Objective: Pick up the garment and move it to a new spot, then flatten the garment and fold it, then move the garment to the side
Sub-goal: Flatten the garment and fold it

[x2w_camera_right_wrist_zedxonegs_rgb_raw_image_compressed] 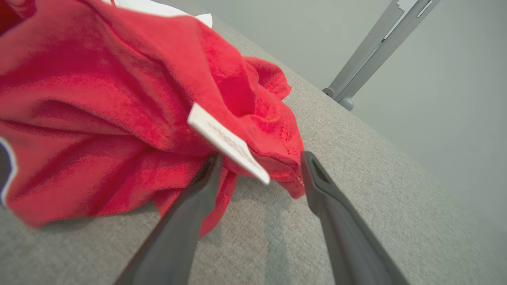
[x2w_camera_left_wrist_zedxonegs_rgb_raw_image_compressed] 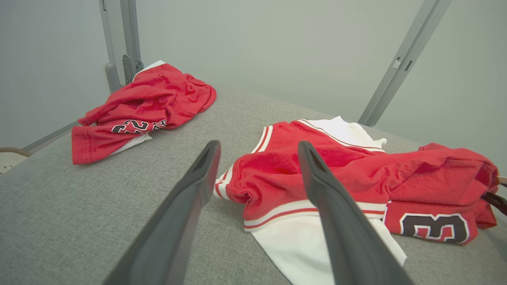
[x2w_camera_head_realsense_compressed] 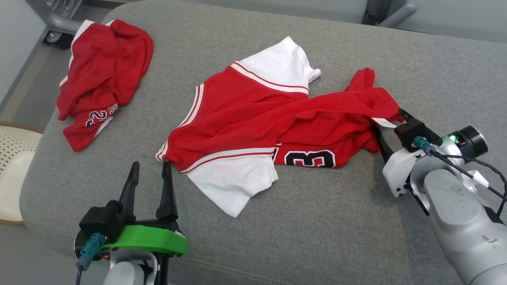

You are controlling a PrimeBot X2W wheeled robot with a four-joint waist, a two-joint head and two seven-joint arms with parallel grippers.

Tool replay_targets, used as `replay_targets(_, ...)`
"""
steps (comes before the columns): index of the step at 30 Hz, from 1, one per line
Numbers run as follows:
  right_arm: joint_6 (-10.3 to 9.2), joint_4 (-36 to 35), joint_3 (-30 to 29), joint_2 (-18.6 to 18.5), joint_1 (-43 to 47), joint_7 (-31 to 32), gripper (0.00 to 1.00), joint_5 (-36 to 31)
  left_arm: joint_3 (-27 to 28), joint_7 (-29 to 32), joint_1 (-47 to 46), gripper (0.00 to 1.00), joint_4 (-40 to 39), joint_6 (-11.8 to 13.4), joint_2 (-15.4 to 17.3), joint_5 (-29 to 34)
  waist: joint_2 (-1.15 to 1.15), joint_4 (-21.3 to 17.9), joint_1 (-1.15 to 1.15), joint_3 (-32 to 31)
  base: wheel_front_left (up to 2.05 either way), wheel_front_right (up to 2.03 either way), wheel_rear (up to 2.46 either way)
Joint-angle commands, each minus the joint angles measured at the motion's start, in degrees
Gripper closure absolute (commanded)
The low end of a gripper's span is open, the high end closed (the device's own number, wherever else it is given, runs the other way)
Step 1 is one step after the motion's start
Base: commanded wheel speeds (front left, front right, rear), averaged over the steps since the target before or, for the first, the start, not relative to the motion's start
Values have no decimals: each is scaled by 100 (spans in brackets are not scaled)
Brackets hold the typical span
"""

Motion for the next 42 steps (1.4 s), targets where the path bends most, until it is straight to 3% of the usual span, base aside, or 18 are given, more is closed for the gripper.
replay_targets(1, -2, 122, 44, -60, -99, -15, 0, -39, -27, 2, -21, 0, -21, 23, -4, -42, 41, 120, 0, 83, 0, 0, 0)
replay_targets(4, -2, 319, 118, -103, -254, -15, 0, -27, -66, 2, -38, 0, -26, 36, -4, -55, 41, 165, 0, 99, 0, 0, 0)
replay_targets(5, -2, 357, 133, -109, -297, -15, 20, -8, -75, 2, -34, 0, -25, 47, -4, -54, 41, 170, 0, 96, 0, 0, 0)
replay_targets(6, -2, 384, 150, -111, -320, -15, 54, 16, -76, 2, -23, 0, -24, 50, -5, -51, 41, 169, 0, 90, 0, 0, 0)
replay_targets(8, -2, 414, 186, -113, -339, -15, 100, 53, -62, 1, 23, 0, -17, 71, -5, -39, 41, 145, 0, 64, 0, 0, 0)
replay_targets(18, -3, 93, 382, -196, -483, -15, 100, 158, 8, 1, 79, 0, -49, 75, -3, 10, 41, -190, 0, -6, 0, 0, 0)
replay_targets(32, -3, -1177, 1026, -977, 145, -15, 100, -85, 18, 1, 143, 0, -88, 74, -1, -67, 41, -827, 0, -93, 0, 0, 0)
replay_targets(37, -3, -1283, 964, -871, 573, -15, 100, -153, 11, 1, 85, 0, -77, 49, -1, -72, 41, -993, 0, -25, 0, 0, 0)
replay_targets(42, -3, -1198, 732, -498, 910, -15, 100, -179, 8, 1, -24, 0, -52, 38, -1, -57, 41, -1040, 0, 10, 0, 0, 0)
